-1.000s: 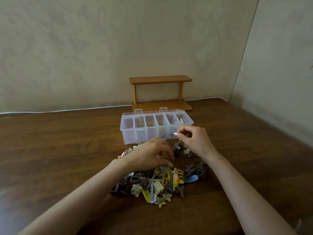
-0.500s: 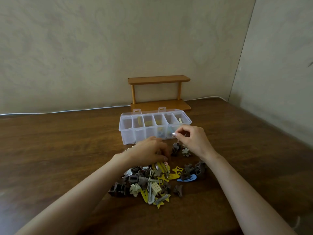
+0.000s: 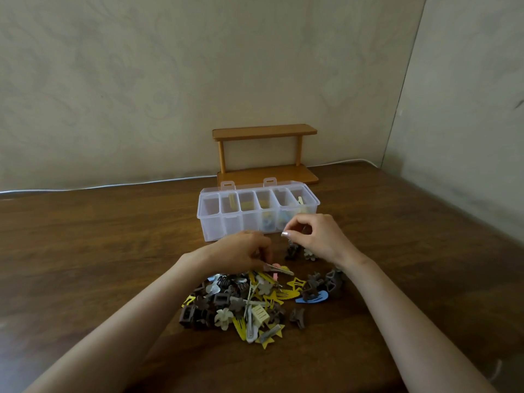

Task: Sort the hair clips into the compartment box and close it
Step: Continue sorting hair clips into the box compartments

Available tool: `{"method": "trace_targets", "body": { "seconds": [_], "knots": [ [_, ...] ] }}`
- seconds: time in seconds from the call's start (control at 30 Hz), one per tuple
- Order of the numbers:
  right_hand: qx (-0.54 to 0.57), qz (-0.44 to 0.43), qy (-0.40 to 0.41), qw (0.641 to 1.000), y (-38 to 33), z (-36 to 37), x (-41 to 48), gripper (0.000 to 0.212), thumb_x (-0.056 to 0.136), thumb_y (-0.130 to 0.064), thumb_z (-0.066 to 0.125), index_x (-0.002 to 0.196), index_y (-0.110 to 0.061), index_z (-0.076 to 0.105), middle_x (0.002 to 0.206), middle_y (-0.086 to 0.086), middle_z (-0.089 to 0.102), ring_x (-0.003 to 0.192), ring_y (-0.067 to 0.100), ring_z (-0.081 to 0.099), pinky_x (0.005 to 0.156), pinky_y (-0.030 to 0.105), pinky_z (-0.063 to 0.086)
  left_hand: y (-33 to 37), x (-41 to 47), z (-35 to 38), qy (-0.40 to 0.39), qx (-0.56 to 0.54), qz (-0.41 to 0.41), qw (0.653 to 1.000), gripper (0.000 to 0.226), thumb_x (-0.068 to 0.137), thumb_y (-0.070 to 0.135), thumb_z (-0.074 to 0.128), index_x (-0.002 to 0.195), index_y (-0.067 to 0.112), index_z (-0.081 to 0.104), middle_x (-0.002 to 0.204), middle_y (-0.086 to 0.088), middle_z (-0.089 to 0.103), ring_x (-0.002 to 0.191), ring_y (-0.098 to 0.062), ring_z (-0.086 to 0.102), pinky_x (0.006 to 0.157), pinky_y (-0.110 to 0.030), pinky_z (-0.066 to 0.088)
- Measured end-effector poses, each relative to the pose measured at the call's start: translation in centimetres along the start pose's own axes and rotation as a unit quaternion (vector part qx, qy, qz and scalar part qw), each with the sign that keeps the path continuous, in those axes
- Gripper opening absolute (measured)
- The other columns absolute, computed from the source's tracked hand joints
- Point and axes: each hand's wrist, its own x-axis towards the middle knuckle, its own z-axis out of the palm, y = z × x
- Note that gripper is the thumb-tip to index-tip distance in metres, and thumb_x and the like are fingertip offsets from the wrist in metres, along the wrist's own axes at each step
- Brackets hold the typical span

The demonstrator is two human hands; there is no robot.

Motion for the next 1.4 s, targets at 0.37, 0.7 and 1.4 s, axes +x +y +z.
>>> {"method": "trace_targets", "body": {
  "seconds": [0.37,0.7,1.4],
  "knots": [
    [0.04,-0.005,-0.016,0.999,-0.8,-0.3,-0.2,0.017,0.081,-0.034,0.069,0.089,-0.019,0.07,0.083,-0.008,0.067,0.077,0.009,0.061,0.072,0.033,0.051,-0.2,-0.2,-0.8,0.202,-0.151,-0.002,0.968,0.004,0.087,0.019,0.06,0.09,0.017,0.057,0.085,0.008,0.06,0.076,-0.002,0.055,0.064,-0.01,0.044],
    [0.086,-0.018,0.105,0.991,-0.3,-0.7,-0.1,0.004,0.084,-0.014,0.068,0.08,-0.012,0.069,0.077,-0.002,0.065,0.071,0.009,0.058,0.066,0.022,0.048,-0.7,0.5,-0.2,0.233,-0.258,-0.012,0.938,0.013,0.087,0.021,0.06,0.097,0.014,0.059,0.088,0.004,0.063,0.073,0.001,0.055,0.065,-0.013,0.047],
    [-0.207,0.002,0.287,0.935,0.3,-1.5,3.0,0.021,0.087,-0.035,0.062,0.075,-0.018,0.061,0.07,-0.01,0.052,0.062,0.009,0.048,0.049,0.017,0.023,-0.9,-0.4,-1.2,-0.025,-0.175,0.027,0.984,0.017,0.084,0.023,0.066,0.1,0.019,0.061,0.095,0.008,0.061,0.076,0.004,0.054,0.068,-0.011,0.044]
  ]
}}
